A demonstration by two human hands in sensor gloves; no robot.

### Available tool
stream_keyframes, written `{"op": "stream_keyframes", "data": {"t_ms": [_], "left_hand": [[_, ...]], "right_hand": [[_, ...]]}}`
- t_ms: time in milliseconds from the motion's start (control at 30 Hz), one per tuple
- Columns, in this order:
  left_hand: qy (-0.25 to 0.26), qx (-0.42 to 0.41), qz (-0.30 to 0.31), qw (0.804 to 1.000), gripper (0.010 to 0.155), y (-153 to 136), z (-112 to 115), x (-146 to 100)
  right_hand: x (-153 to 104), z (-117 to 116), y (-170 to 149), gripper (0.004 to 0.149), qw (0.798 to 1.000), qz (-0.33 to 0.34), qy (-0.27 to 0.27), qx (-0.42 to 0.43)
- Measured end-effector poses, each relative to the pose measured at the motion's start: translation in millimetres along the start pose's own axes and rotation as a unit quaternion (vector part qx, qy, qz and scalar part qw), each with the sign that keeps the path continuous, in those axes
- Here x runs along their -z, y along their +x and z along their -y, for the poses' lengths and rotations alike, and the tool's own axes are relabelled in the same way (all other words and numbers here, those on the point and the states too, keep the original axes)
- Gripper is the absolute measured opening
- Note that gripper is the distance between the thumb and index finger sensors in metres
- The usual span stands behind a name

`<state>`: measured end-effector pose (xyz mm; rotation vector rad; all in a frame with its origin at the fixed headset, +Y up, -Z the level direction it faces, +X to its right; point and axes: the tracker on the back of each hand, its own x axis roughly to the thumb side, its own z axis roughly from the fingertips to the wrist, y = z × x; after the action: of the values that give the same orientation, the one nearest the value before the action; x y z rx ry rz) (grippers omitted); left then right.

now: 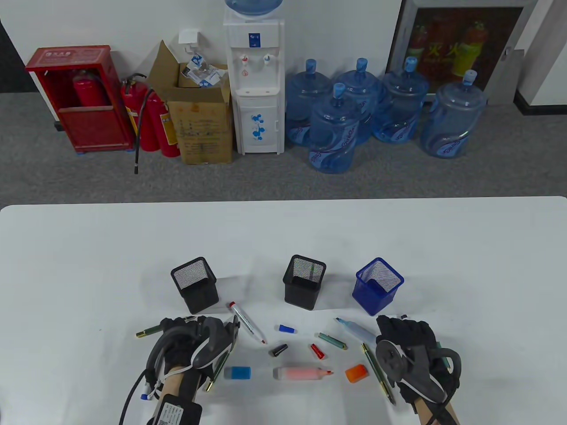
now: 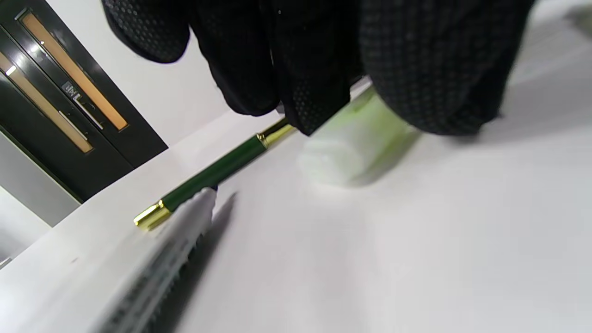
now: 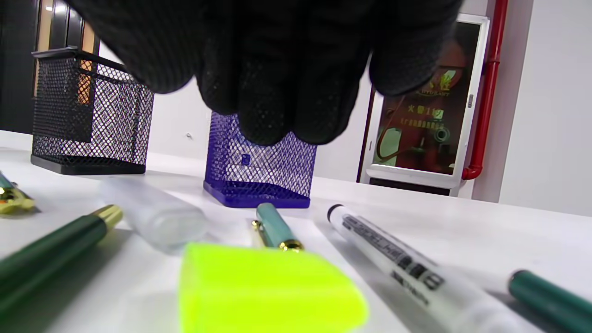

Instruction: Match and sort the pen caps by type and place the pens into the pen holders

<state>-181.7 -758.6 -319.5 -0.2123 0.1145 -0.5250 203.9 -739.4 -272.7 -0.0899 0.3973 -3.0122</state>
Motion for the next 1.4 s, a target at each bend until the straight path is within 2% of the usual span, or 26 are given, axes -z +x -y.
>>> {"op": "stream_keyframes", "data": {"t_ms": [133,267,333,433,500,533,633,733,867,967,1033,1100,1200,1400], "left_hand": [[0.01,-0.006,0.006,1.0,0.07,1.7,2.1,-0.5],[0.014,0.017,0.015,1.0,0.07,5.5,4.8,-2.3],[0.021,0.003,0.019,1.0,0.069,2.1,1.5,-3.5],[0.072,-0.067,0.016,0.995,0.065,-9.6,-13.6,-17.7],[0.123,-0.182,0.018,0.975,0.063,-11.9,-20.3,-33.9],[0.134,-0.202,0.022,0.97,0.061,-10.4,-21.3,-38.4],[0.179,-0.185,0.042,0.965,0.06,0.7,-21.2,-50.6],[0.197,-0.161,0.045,0.966,0.059,0.5,-24.1,-55.9],[0.188,-0.182,0.05,0.964,0.059,-1.8,-19.2,-55.6],[0.188,-0.165,0.051,0.967,0.059,-3.5,-15.1,-55.3],[0.185,-0.171,0.05,0.966,0.059,-5.7,-14.1,-55.7],[0.184,-0.178,0.05,0.965,0.059,-6.5,-14.7,-56.5],[0.187,-0.175,0.052,0.965,0.059,-4.8,-15.7,-58.2],[0.181,-0.169,0.062,0.967,0.059,0.5,-14.2,-57.7]], "right_hand": [[-0.1,0.2,0.4,0.055,1.0,0.0,-0.002,-0.001],[0.1,1.6,-1.0,0.054,1.0,-0.003,-0.008,-0.002],[0.2,2.3,-2.9,0.053,1.0,-0.008,-0.012,0.002],[0.6,4.8,-6.9,0.052,1.0,-0.012,-0.01,0.006],[1.2,8.6,-9.1,0.052,1.0,-0.015,-0.021,0.011],[1.2,9.5,-9.5,0.052,1.0,-0.016,-0.024,0.011],[2.4,10.8,-9.8,0.049,0.999,-0.015,-0.028,0.007],[5.5,12.0,-8.5,0.045,1.0,-0.003,-0.015,-0.023],[6.6,12.1,-10.4,0.047,0.994,0.065,0.021,-0.083],[2.8,7.9,-14.9,0.051,0.985,0.091,0.083,-0.119],[-0.8,3.0,-16.5,0.063,0.974,0.113,0.132,-0.143],[-4.3,-0.4,-13.8,0.067,0.969,0.13,0.141,-0.156],[-8.4,-6.6,-7.6,0.07,0.964,0.148,0.119,-0.188],[-7.8,-22.7,-1.5,0.07,0.953,0.158,0.139,-0.219]]}}
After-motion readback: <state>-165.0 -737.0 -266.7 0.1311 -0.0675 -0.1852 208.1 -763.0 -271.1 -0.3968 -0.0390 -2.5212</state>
